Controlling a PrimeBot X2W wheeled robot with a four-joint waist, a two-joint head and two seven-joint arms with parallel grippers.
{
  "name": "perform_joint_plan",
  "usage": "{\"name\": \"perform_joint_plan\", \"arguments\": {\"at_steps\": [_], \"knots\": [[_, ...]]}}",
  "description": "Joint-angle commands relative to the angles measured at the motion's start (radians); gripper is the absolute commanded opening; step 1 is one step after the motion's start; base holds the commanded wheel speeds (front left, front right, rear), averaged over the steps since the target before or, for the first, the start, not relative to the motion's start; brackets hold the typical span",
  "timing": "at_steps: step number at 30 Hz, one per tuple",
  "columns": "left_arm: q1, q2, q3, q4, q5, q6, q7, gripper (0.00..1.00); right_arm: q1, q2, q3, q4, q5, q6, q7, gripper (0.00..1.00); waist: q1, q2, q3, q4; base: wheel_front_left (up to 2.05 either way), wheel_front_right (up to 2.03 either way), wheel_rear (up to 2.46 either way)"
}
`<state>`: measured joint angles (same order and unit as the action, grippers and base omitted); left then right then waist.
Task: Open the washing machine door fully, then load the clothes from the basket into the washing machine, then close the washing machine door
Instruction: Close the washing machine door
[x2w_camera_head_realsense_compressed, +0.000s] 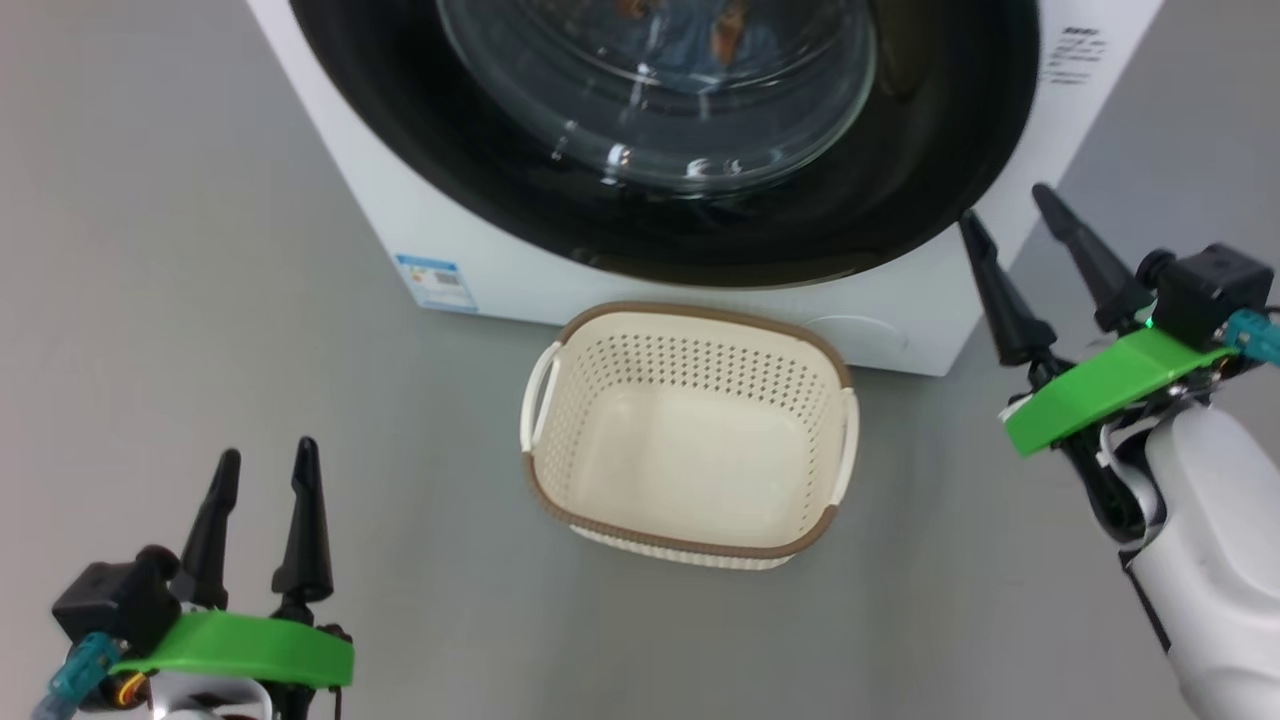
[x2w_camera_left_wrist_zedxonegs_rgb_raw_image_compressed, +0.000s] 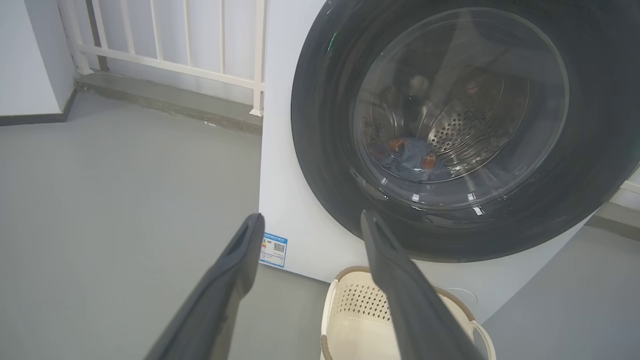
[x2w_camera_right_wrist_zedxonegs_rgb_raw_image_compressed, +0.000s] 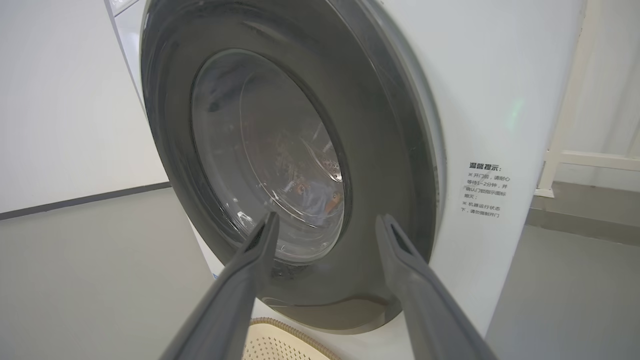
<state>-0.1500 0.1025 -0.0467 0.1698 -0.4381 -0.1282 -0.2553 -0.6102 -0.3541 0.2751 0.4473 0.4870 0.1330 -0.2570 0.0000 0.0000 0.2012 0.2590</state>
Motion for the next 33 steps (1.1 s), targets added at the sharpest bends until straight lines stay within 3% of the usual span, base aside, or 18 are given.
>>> {"name": "perform_joint_plan", "arguments": {"at_steps": [1,16,33], "knots": [[0.004,0.030,0.031,-0.014,0.004,-0.002,-0.006,1.00,0.030,0.010,0.016,-0.034,0.011,-0.002,-0.005,1.00,0.0000,0.0000,-0.058,-0.060,0.00,0.00,0.00],[0.059,0.026,0.038,-0.018,0.017,-0.002,-0.006,1.00,0.241,0.076,-0.036,-0.128,0.020,-0.002,-0.005,1.00,0.0000,0.0000,-0.154,-0.186,0.00,0.00,0.00],[0.106,0.029,0.017,-0.028,-0.026,-0.002,-0.006,1.00,0.372,0.098,-0.046,-0.187,-0.014,-0.002,-0.005,1.00,0.0000,0.0000,-0.196,-0.258,0.00,0.00,0.00]]}}
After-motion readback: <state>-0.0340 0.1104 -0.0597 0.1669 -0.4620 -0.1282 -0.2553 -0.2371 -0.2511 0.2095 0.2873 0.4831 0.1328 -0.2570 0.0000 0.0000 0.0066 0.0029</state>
